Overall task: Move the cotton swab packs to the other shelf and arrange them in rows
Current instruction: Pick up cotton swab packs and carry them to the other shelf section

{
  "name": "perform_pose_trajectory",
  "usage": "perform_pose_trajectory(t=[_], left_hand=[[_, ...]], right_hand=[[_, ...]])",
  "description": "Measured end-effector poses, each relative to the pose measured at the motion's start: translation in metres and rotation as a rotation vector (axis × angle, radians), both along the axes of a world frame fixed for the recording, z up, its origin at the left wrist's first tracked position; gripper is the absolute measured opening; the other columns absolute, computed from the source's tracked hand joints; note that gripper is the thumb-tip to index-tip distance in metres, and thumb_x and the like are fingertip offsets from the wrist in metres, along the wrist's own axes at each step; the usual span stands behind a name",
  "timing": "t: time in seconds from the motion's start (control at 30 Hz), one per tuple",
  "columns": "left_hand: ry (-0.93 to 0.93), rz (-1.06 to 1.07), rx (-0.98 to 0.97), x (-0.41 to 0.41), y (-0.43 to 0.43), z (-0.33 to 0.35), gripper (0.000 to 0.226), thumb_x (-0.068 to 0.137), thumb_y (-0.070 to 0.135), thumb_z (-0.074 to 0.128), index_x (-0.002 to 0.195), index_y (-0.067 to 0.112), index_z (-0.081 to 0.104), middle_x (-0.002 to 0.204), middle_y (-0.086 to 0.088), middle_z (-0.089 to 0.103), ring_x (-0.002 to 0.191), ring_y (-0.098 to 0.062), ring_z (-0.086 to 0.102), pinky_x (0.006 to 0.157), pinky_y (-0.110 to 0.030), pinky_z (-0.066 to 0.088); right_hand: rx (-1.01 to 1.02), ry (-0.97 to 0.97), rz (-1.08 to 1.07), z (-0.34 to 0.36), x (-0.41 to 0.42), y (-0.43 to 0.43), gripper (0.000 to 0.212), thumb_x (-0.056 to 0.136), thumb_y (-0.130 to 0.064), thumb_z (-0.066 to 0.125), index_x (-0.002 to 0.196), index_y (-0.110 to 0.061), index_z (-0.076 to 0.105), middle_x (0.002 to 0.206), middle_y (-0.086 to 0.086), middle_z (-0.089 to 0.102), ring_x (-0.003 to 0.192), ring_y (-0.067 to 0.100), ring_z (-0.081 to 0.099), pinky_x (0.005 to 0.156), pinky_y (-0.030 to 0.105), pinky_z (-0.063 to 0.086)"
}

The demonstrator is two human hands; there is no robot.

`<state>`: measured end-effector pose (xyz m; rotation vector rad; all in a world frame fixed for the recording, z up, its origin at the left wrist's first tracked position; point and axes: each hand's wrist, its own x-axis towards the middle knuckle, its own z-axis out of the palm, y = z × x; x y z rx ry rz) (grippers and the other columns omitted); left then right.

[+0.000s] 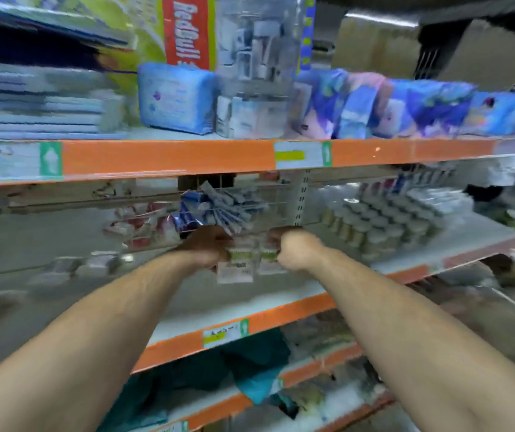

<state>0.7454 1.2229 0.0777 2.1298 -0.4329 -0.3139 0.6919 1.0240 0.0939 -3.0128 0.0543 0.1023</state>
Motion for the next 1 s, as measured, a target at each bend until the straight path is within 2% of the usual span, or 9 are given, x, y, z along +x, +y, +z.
perform_pose_trajectory(t=[0.1,0.17,0.27,0.4,0.53,0.67,0.73,0.83,1.0], left_hand=[[-0.025,-0.078,0.045,-0.02,-0.089,-0.001,0.032,0.085,-0.007,0.06,0.111,0.012,0.064,0.107,-0.01,0.063,0.094,-0.028,0.064,0.076,-0.044,0.061],[-0.012,-0.115,0.044,-0.034,-0.147,-0.003,0.025,0.085,-0.006,0.06,0.097,0.014,0.065,0.095,-0.01,0.064,0.082,-0.026,0.063,0.072,-0.041,0.059],[0.0,-0.165,-0.008,-0.053,-0.227,-0.007,0.02,0.078,-0.003,0.064,0.079,0.016,0.069,0.079,-0.009,0.066,0.07,-0.025,0.059,0.063,-0.036,0.053],[0.012,-0.272,-0.036,-0.077,-0.325,-0.007,0.015,0.073,-0.002,0.067,0.08,0.01,0.072,0.076,-0.007,0.066,0.069,-0.023,0.058,0.058,-0.033,0.048],[0.039,-0.373,-0.035,-0.089,-0.421,-0.012,0.014,0.071,0.004,0.068,0.086,0.006,0.071,0.078,-0.011,0.066,0.068,-0.024,0.059,0.059,-0.038,0.054],[0.026,-0.49,-0.024,-0.096,-0.51,-0.023,0.012,0.074,0.01,0.073,0.082,0.002,0.068,0.067,-0.002,0.057,0.06,-0.017,0.047,0.054,-0.025,0.036],[0.032,-0.551,-0.041,-0.096,-0.555,-0.026,0.018,0.068,0.015,0.072,0.077,0.001,0.066,0.063,0.0,0.053,0.06,-0.016,0.044,0.056,-0.025,0.032],[0.026,-0.607,-0.077,-0.091,-0.622,-0.026,0.019,0.057,0.02,0.068,0.072,0.008,0.068,0.058,0.005,0.055,0.054,-0.013,0.047,0.051,-0.021,0.034],[0.009,-0.722,-0.105,-0.069,-0.724,-0.016,0.016,0.055,0.021,0.066,0.069,0.014,0.068,0.06,0.006,0.06,0.058,-0.011,0.055,0.054,-0.022,0.04]], right_hand=[[0.051,-0.067,-0.075,0.001,-0.045,-0.078,0.024,0.085,-0.012,0.053,0.107,-0.012,0.062,0.103,0.005,0.064,0.09,0.027,0.06,0.065,0.034,0.05],[0.065,-0.099,-0.113,0.006,-0.075,-0.128,0.016,0.083,-0.01,0.052,0.096,-0.015,0.059,0.094,0.003,0.063,0.089,0.027,0.059,0.065,0.036,0.049],[0.085,-0.112,-0.217,0.011,-0.117,-0.198,0.022,0.08,-0.006,0.052,0.098,-0.016,0.06,0.09,0.004,0.06,0.081,0.028,0.056,0.058,0.033,0.043],[0.115,-0.106,-0.334,0.01,-0.163,-0.284,0.021,0.079,0.001,0.051,0.093,-0.014,0.057,0.082,0.003,0.053,0.078,0.028,0.053,0.055,0.032,0.037],[0.172,-0.158,-0.454,0.001,-0.191,-0.358,0.043,0.08,0.001,0.052,0.119,-0.014,0.061,0.111,0.008,0.064,0.1,0.031,0.06,0.074,0.035,0.052],[0.135,-0.167,-0.557,-0.014,-0.211,-0.429,0.037,0.08,-0.002,0.056,0.11,-0.022,0.062,0.103,0.001,0.065,0.087,0.023,0.058,0.061,0.026,0.038],[0.109,-0.183,-0.586,-0.015,-0.217,-0.465,0.03,0.08,-0.004,0.056,0.104,-0.021,0.063,0.105,0.003,0.066,0.091,0.025,0.06,0.066,0.028,0.045],[0.042,-0.205,-0.641,-0.012,-0.223,-0.521,0.031,0.078,-0.008,0.058,0.107,-0.017,0.064,0.111,0.007,0.067,0.104,0.029,0.062,0.079,0.03,0.051],[0.035,-0.221,-0.784,0.004,-0.222,-0.605,0.043,0.074,-0.015,0.058,0.116,-0.023,0.064,0.112,-0.001,0.067,0.106,0.022,0.061,0.076,0.024,0.043]])
